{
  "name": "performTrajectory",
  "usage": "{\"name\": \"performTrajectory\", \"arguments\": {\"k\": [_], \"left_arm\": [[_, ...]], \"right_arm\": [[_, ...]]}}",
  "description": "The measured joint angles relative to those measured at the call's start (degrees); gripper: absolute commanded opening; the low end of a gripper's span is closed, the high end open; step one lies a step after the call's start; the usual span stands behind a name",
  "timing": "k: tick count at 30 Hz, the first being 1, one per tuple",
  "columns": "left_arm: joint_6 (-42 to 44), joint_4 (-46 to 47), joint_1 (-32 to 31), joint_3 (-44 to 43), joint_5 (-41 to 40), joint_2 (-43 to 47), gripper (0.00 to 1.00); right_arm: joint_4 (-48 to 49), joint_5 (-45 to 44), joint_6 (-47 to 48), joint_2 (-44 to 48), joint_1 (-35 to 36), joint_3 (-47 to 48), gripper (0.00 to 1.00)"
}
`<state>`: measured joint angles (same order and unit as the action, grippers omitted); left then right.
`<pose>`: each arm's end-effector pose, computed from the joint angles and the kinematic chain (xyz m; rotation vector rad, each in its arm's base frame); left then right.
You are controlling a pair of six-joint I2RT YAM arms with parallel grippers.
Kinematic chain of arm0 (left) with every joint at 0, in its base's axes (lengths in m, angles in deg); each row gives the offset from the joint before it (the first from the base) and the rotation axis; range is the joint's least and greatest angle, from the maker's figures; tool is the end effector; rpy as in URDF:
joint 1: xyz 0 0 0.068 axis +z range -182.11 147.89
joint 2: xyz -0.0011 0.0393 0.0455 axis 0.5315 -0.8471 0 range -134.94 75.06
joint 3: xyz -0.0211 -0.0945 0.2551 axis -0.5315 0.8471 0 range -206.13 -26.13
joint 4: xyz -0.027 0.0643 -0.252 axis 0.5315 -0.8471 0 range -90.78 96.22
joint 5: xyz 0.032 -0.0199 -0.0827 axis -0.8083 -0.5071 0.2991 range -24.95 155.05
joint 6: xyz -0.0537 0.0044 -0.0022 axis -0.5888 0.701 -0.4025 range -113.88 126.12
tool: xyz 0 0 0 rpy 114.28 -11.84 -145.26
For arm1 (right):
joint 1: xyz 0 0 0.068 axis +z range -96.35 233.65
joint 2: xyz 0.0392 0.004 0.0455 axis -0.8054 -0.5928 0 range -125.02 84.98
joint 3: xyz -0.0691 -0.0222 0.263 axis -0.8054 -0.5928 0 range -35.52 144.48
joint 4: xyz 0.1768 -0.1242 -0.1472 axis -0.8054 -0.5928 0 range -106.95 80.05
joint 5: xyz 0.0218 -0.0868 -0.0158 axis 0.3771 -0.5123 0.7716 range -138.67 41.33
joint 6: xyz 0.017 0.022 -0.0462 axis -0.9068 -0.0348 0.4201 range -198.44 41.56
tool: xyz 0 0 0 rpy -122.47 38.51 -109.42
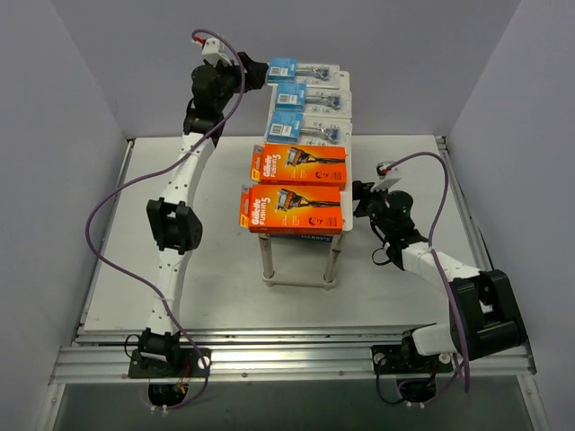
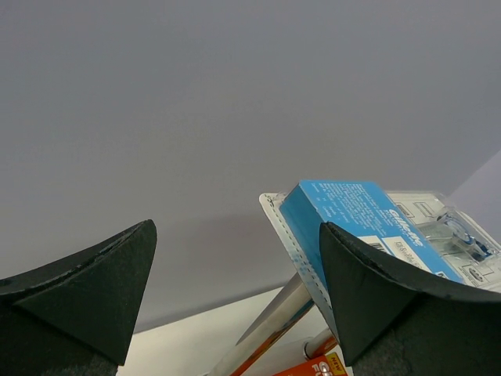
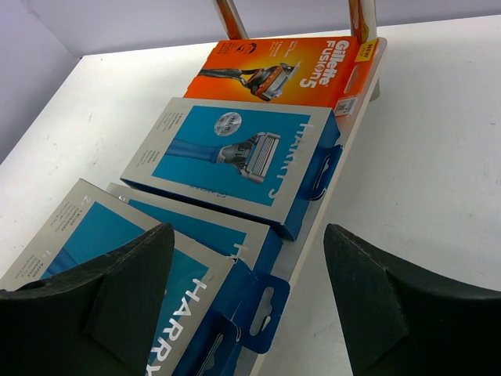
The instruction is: Place and organize the shaving razors onto the shelf
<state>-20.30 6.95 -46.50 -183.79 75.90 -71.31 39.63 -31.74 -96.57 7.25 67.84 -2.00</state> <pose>0.5551 -0.1494 0.3892 0.0166 1.4023 -0.7239 0.2775 0.0809 0.2538 -0.1933 1.5054 0.6721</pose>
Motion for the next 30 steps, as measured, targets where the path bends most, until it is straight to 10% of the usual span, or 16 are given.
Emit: {"name": "performTrajectory", "arguments": {"k": [30], "left_arm": [[0.04,0.31,-1.07,-0.63,-2.19,-0.87,0.94]], "right_arm": [[0.35,0.17,-0.96,-0.02,0.44,-0.02,0.73]]}}
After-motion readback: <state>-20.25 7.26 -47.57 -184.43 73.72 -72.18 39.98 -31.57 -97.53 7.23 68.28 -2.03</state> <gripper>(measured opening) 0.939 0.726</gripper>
